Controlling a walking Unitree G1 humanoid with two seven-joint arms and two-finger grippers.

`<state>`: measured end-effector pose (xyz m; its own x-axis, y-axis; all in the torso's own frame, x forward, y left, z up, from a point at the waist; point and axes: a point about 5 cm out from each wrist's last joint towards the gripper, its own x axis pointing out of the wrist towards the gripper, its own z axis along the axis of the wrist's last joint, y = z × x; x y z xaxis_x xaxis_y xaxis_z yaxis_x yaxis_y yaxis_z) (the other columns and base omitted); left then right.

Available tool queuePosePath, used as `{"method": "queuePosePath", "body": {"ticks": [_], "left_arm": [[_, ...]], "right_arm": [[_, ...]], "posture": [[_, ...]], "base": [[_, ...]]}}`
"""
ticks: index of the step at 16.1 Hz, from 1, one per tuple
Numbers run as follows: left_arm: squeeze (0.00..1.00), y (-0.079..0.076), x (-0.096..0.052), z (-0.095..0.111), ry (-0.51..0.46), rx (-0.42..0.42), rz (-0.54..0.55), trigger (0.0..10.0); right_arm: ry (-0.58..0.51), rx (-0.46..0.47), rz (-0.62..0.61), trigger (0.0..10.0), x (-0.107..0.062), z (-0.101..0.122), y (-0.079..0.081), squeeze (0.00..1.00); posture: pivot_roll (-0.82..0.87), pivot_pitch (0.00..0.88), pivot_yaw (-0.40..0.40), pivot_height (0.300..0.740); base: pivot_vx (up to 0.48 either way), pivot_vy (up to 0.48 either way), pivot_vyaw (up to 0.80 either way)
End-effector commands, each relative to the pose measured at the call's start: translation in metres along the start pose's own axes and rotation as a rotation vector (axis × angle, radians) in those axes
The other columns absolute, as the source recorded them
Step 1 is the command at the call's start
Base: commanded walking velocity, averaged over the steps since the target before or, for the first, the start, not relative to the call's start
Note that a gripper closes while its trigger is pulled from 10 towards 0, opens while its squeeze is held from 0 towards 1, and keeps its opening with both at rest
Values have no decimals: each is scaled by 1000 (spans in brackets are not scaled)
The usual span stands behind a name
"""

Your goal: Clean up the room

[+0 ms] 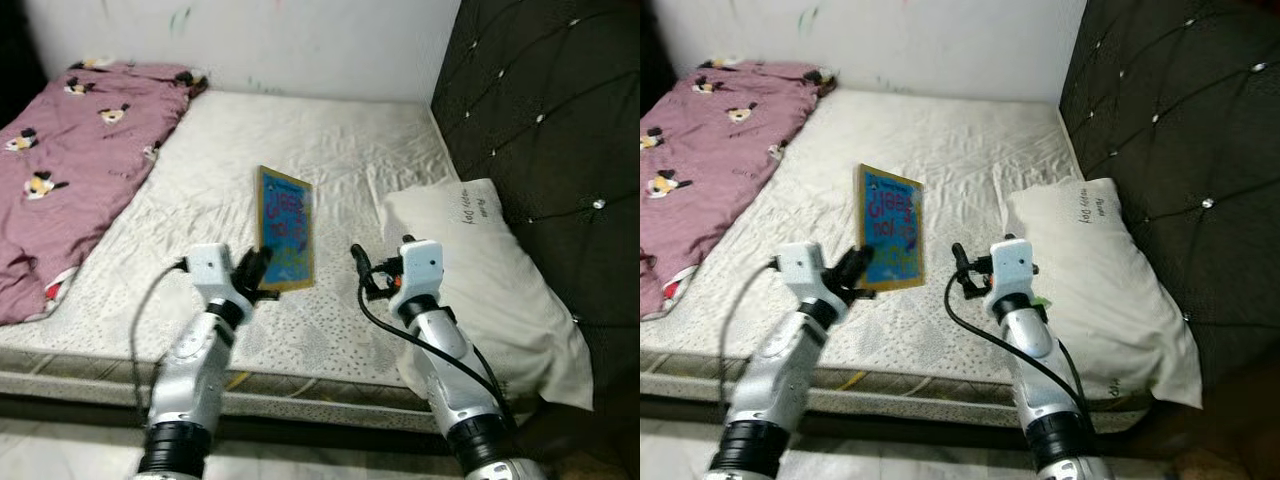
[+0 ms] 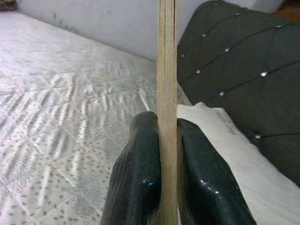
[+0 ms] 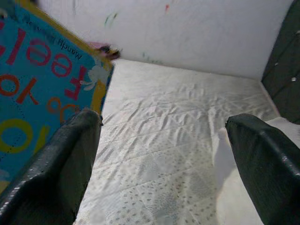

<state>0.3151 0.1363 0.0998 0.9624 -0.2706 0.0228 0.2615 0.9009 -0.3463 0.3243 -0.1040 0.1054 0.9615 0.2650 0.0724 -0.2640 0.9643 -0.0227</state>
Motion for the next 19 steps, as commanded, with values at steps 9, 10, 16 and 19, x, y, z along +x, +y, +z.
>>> {"method": "queuePosePath", "body": {"ticks": [9, 10, 16, 19], "left_arm": [[0, -13, 10, 6, -21, 9, -24, 10000], [0, -13, 10, 6, -20, 11, -19, 10000], [0, -12, 11, 6, -15, 13, -12, 10000], [0, -12, 11, 6, -19, 13, -14, 10000]], "right_arm": [[5, -14, -22, 10000, -1, -1, -10, 0], [5, -30, -14, 10000, 0, -1, -9, 0], [6, -23, -17, 10000, 1, -1, -9, 0], [8, -22, -20, 10000, 1, -1, -9, 0]], "posture": [[-8, 0, -22, 740], [-8, 0, -24, 740], [-9, 0, -25, 740], [-9, 0, -25, 740]], "base": [[0, 0, 0], [0, 0, 531], [0, 0, 489], [0, 0, 0]]}}
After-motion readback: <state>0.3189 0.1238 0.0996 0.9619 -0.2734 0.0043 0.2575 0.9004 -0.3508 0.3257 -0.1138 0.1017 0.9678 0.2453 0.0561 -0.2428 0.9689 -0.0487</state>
